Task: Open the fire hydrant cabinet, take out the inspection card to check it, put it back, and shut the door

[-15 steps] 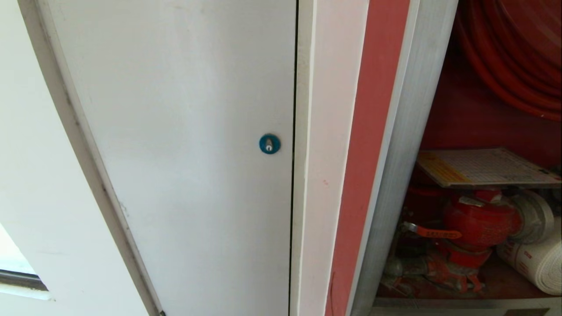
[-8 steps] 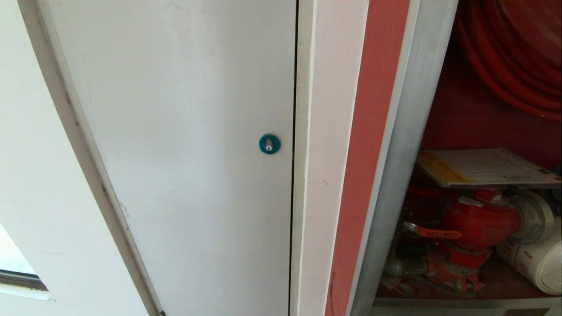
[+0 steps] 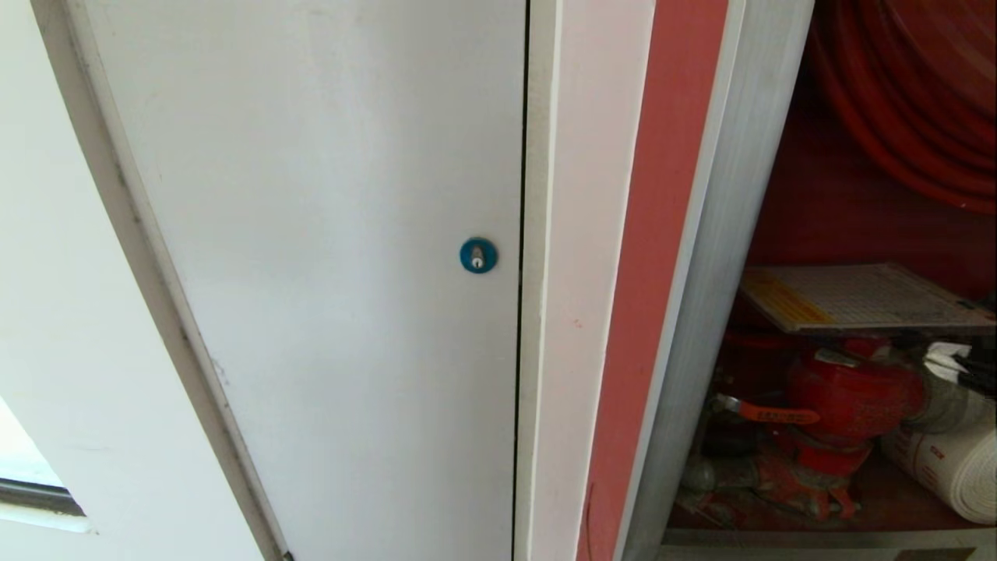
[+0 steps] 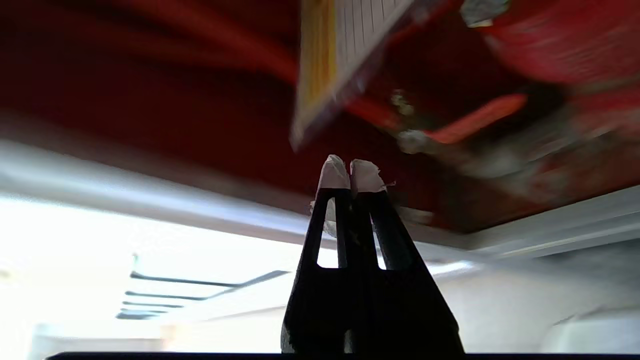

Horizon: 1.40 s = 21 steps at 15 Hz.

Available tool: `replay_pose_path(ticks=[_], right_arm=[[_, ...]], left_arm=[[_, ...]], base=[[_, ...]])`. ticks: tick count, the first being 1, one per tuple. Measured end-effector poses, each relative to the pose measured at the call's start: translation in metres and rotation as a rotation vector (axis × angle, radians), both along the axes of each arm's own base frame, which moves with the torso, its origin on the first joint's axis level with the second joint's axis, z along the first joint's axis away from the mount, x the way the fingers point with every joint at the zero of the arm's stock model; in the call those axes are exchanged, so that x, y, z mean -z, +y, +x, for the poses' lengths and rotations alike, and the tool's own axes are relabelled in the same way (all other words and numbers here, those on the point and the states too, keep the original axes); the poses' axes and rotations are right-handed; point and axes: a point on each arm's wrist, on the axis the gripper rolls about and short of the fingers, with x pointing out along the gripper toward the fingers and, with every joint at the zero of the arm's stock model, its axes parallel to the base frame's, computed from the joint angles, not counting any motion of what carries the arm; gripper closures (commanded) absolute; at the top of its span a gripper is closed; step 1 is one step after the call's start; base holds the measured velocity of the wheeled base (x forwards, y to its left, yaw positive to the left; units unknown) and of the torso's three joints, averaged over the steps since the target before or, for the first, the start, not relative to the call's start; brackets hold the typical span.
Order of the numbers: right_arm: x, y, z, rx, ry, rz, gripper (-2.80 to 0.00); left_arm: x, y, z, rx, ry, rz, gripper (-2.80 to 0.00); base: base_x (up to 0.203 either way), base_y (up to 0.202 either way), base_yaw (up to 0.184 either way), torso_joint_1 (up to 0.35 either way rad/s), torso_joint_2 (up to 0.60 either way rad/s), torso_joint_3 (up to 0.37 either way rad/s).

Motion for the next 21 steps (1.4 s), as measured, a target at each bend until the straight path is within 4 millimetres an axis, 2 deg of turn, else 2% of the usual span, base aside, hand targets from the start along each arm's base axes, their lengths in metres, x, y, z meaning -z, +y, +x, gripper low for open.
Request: replay_pose_path(ticks=[2, 3, 10, 18, 21], right_arm=[[-0.003, 0.001, 0.017, 0.02, 0.081, 0.074, 0.0], [-0.003, 0.001, 0.022, 0.024, 0.116, 0.08, -2.8], [-0.012, 0.001, 0.03, 0.032, 0.138, 0.107, -2.8], [-0.01, 0.01, 0.064, 0.013, 0.136, 0.128, -2.8], [-0.01, 0.018, 0.068, 0.038, 0.125, 0.12, -2.8]], left_arm=[[0.0, 0.0, 0.0, 0.0, 0.0, 0.0, 0.0], [0.0, 0.0, 0.0, 0.0, 0.0, 0.0, 0.0], [0.0, 0.0, 0.0, 0.0, 0.0, 0.0, 0.0], [0.0, 0.0, 0.0, 0.0, 0.0, 0.0, 0.0], [0.0, 0.0, 0.0, 0.0, 0.0, 0.0, 0.0]], base=[[0.0, 0.0, 0.0, 0.0, 0.0, 0.0], [0.0, 0.0, 0.0, 0.0, 0.0, 0.0], [0.0, 0.0, 0.0, 0.0, 0.0, 0.0], [0.0, 0.0, 0.0, 0.0, 0.0, 0.0], [0.0, 0.0, 0.0, 0.0, 0.0, 0.0]])
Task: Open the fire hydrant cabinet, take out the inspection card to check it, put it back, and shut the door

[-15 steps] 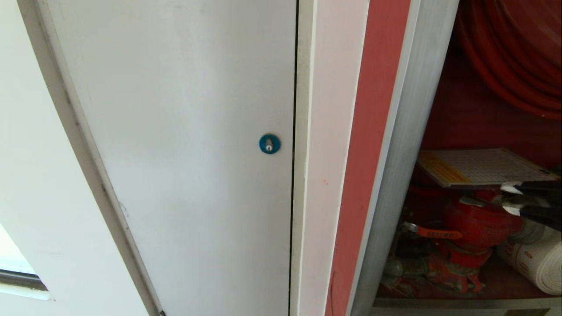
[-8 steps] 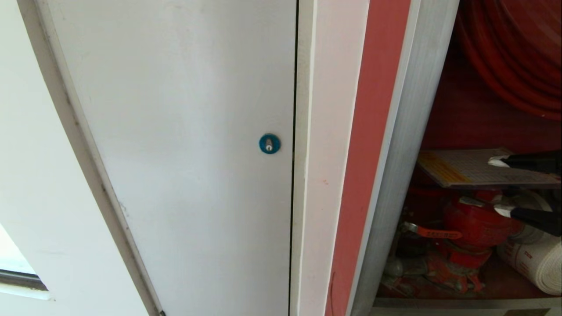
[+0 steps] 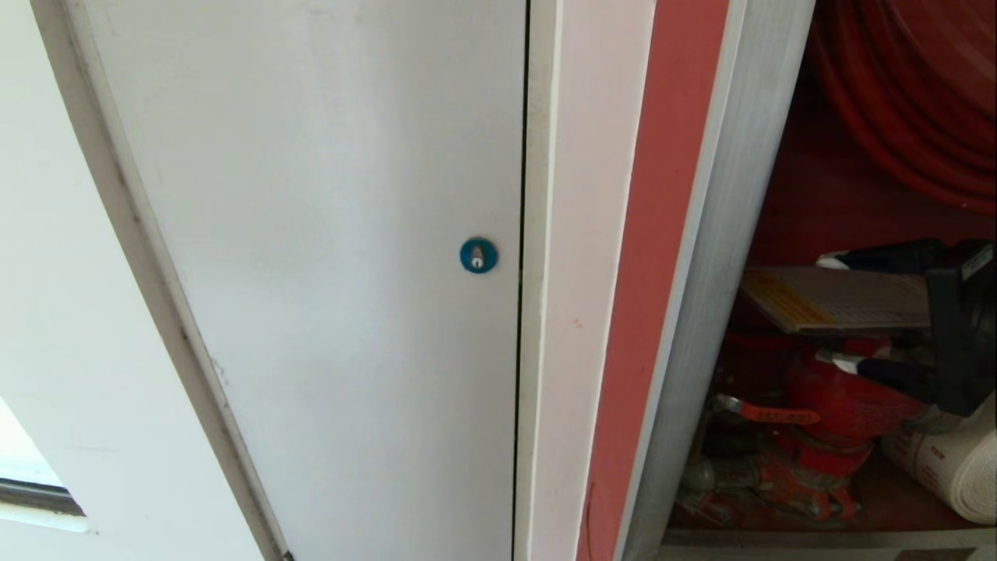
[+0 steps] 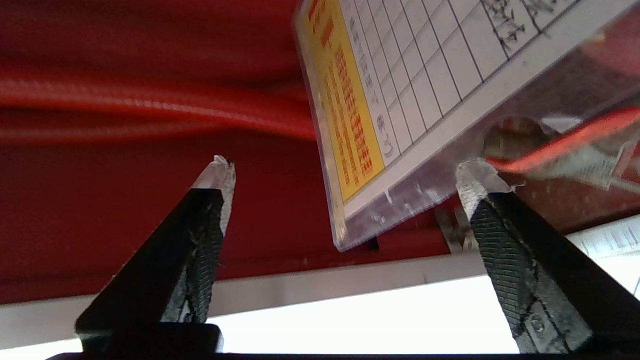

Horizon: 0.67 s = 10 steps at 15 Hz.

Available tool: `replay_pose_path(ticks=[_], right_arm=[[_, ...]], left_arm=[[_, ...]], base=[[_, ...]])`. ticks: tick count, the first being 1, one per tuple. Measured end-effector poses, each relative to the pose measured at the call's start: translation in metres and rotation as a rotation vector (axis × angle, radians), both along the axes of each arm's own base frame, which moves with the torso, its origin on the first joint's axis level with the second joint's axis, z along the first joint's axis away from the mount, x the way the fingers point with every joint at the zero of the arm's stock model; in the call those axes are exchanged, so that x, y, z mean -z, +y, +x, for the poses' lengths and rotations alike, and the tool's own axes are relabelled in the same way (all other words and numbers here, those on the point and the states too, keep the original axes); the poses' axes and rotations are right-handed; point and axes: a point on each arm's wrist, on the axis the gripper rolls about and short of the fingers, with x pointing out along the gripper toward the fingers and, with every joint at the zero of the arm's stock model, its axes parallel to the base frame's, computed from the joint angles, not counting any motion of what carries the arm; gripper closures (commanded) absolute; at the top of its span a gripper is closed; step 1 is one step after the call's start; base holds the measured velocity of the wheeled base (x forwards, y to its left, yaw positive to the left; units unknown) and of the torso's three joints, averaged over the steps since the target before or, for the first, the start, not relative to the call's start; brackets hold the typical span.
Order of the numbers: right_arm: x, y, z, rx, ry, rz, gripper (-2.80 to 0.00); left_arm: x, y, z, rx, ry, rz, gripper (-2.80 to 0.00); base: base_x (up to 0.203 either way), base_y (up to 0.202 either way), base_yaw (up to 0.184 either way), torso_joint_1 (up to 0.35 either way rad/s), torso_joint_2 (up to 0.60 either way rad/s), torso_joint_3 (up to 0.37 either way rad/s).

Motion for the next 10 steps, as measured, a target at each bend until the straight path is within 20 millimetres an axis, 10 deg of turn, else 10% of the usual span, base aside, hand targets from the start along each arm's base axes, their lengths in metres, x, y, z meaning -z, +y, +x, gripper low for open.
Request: replay_pose_path(ticks=[10], right_arm=[[-0.002, 0.01, -0.037, -0.044, -0.081, 0.003, -2.8]], left_arm=[[0.0, 0.0, 0.0, 0.0, 0.0, 0.0, 0.0]], base=[[0.0, 0.0, 0.0, 0.0, 0.0, 0.0]])
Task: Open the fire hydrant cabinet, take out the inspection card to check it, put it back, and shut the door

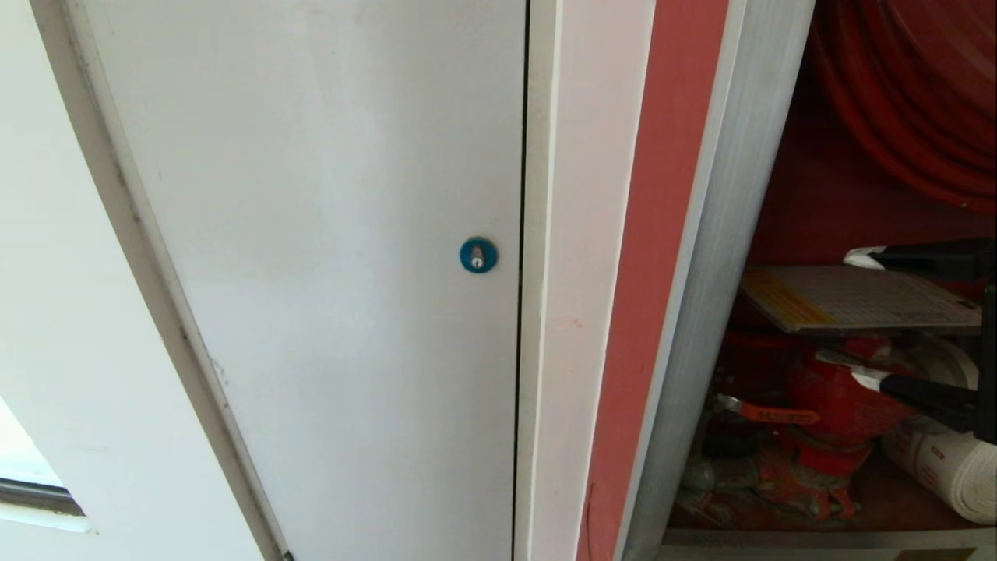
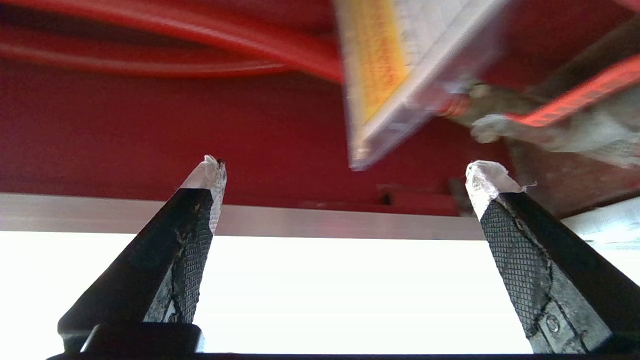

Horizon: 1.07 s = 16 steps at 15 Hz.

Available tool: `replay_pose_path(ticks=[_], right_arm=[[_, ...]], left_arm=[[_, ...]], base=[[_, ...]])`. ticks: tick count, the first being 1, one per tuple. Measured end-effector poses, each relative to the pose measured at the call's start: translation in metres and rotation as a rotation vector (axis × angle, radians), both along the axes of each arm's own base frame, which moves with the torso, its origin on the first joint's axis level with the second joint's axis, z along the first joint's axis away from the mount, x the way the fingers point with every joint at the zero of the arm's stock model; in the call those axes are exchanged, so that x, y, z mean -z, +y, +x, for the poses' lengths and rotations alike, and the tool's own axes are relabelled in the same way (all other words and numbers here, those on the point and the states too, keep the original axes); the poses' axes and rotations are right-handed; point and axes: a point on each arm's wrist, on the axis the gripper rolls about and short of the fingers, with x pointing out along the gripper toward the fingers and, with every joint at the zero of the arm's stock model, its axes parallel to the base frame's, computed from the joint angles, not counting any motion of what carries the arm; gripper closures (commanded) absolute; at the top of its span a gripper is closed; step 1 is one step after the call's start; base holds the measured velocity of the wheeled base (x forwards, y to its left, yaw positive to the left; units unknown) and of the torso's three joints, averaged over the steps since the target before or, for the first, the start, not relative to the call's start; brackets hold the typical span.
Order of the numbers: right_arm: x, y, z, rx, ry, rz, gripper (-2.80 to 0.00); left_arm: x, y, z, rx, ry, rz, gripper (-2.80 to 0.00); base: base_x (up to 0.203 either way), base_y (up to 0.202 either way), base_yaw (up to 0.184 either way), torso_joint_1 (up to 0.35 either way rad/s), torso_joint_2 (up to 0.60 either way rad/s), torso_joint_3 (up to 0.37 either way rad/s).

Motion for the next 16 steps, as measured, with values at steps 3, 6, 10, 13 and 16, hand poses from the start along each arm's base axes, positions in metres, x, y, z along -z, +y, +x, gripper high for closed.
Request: replay_pose_path(ticks=[3, 6, 10, 13, 16], right_arm=[[0.007, -0.001, -0.003, 0.006, 0.001, -0.006, -2.8], [0.008, 0.001, -0.001, 0.048, -0.039, -0.011, -2.8], [0.013, 0.016, 0.008, 0.114, -0.035, -0.058, -2.8], [0.015, 0.023, 0.021, 0.135, -0.038, -0.071, -2.8], [0.015, 0.028, 0.033, 0.155, -0.046, -0.074, -2.8]], left_arm=[[0.0, 0.0, 0.0, 0.0, -0.001, 0.0, 0.0], [0.0, 0.0, 0.0, 0.0, 0.0, 0.0, 0.0], [0.0, 0.0, 0.0, 0.0, 0.0, 0.0, 0.0], [0.0, 0.0, 0.0, 0.0, 0.0, 0.0, 0.0], [0.0, 0.0, 0.0, 0.0, 0.001, 0.0, 0.0]], base=[[0.0, 0.0, 0.0, 0.0, 0.0, 0.0], [0.0, 0.0, 0.0, 0.0, 0.0, 0.0], [0.0, 0.0, 0.0, 0.0, 0.0, 0.0], [0.0, 0.0, 0.0, 0.0, 0.0, 0.0], [0.0, 0.0, 0.0, 0.0, 0.0, 0.0]])
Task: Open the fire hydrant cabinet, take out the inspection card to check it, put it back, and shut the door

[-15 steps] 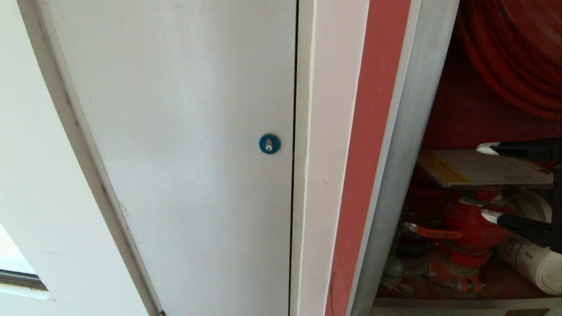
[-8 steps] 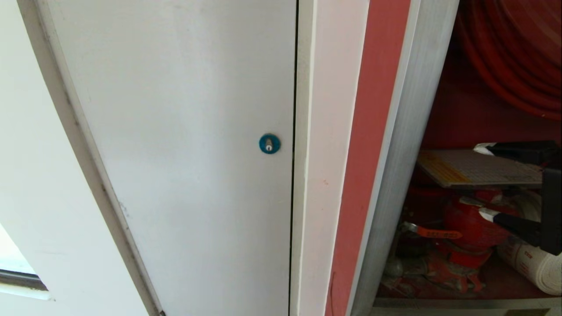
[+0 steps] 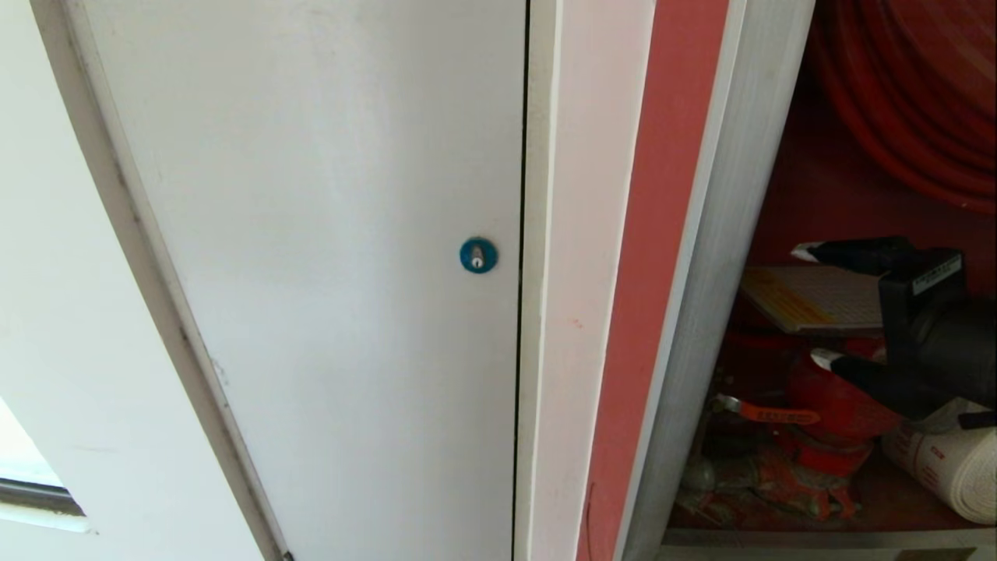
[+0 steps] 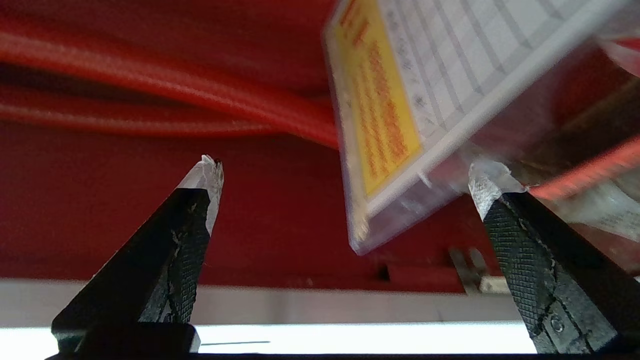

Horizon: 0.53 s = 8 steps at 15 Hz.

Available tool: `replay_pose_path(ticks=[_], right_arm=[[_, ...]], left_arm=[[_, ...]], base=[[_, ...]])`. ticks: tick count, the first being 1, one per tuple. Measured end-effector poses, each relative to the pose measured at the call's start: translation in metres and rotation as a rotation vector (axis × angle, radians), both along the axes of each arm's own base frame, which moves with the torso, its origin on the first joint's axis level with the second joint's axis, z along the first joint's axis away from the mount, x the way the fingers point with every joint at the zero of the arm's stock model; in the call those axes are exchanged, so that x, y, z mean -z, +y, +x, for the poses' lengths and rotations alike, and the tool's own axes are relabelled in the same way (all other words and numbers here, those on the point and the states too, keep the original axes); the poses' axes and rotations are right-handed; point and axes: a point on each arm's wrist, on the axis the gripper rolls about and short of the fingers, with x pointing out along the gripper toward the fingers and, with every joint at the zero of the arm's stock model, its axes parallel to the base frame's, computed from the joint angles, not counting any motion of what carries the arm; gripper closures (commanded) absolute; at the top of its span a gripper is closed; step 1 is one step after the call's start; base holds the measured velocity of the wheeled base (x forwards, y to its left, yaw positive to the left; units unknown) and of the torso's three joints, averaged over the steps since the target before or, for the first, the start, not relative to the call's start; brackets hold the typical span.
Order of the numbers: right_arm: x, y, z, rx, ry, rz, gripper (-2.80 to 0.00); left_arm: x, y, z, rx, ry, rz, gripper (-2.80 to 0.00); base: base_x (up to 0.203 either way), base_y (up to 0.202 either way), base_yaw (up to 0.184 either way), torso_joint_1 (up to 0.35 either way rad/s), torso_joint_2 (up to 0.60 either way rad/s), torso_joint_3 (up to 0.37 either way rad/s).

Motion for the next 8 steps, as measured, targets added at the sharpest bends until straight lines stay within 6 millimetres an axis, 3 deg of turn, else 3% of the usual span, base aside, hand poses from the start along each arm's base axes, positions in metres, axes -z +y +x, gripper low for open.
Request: replay_pose_path(ticks=[8], right_arm=[[0.008, 0.0, 0.019, 0.034, 0.008, -0.01, -2.8]], left_arm=[[0.0, 0.0, 0.0, 0.0, -0.001, 0.0, 0.0]], base=[[0.0, 0.0, 0.0, 0.0, 0.0, 0.0]])
